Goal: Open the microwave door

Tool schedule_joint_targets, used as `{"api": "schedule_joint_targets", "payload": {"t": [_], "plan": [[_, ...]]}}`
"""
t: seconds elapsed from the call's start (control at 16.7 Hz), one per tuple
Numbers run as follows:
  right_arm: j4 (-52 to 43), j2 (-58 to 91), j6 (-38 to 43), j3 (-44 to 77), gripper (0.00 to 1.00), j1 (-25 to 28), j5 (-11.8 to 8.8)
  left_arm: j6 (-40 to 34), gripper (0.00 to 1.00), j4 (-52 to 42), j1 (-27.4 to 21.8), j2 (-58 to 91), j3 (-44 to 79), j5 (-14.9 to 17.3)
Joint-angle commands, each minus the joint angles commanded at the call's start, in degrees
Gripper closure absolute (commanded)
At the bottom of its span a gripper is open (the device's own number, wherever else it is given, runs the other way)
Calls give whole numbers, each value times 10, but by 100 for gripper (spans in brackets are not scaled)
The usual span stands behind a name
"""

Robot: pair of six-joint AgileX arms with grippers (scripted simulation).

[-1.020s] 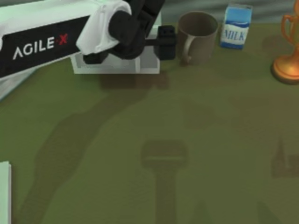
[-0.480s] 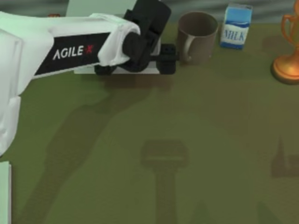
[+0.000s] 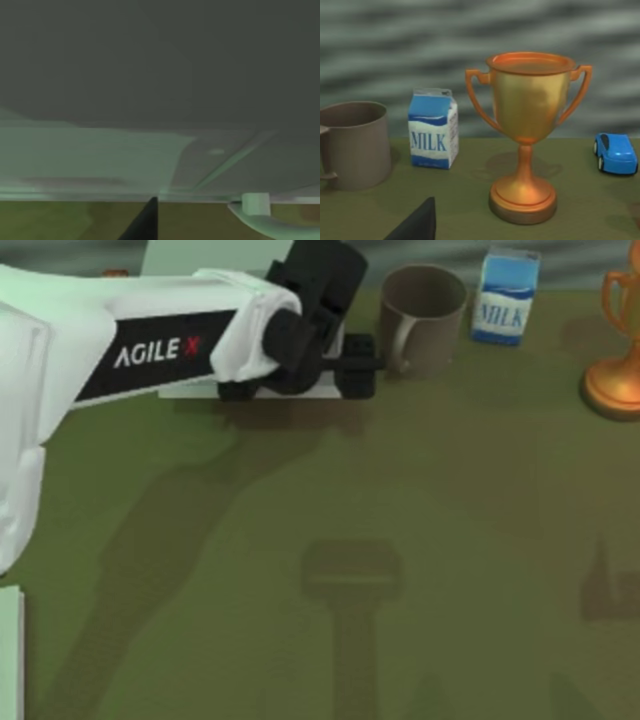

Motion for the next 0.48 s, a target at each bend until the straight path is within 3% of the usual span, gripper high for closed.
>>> {"api": "schedule_joint_targets", "payload": {"t": [0.42, 0.48], "plan": [[0, 0, 0, 0, 0, 0, 0, 0, 98, 0, 0, 0, 0, 0], [0, 0, 0, 0, 0, 0, 0, 0, 100, 0, 0, 0, 0, 0]]}}
